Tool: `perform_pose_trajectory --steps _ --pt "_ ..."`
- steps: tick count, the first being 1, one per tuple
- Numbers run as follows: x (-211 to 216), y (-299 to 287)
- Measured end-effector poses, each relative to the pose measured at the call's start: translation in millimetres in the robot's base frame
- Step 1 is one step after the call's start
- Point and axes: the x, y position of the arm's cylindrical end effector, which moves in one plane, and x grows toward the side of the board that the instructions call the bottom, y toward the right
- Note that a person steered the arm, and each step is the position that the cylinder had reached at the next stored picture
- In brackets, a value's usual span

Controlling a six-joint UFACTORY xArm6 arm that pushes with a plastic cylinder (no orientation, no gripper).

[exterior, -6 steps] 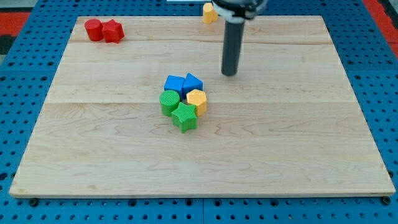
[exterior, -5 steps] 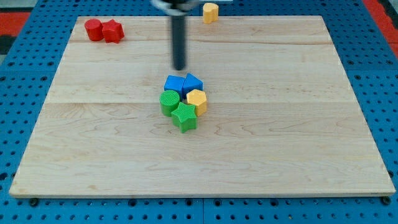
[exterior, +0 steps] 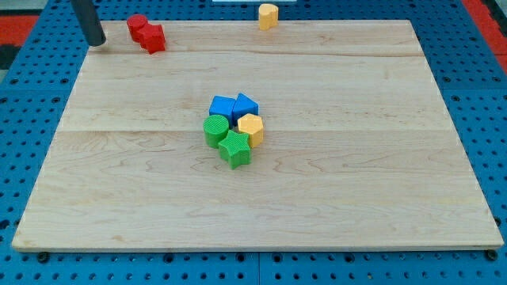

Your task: Move the red star into the hexagon

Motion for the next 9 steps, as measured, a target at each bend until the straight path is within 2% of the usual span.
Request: perform_pose_trajectory --steps 1,2,3,4,5,6,8,9 --pt "-51 -4" --pt "-45 72" --pt "-24 149" --pt "24 153" --pt "16 142" --pt "55 107" --pt "72 247" --pt "75 172"
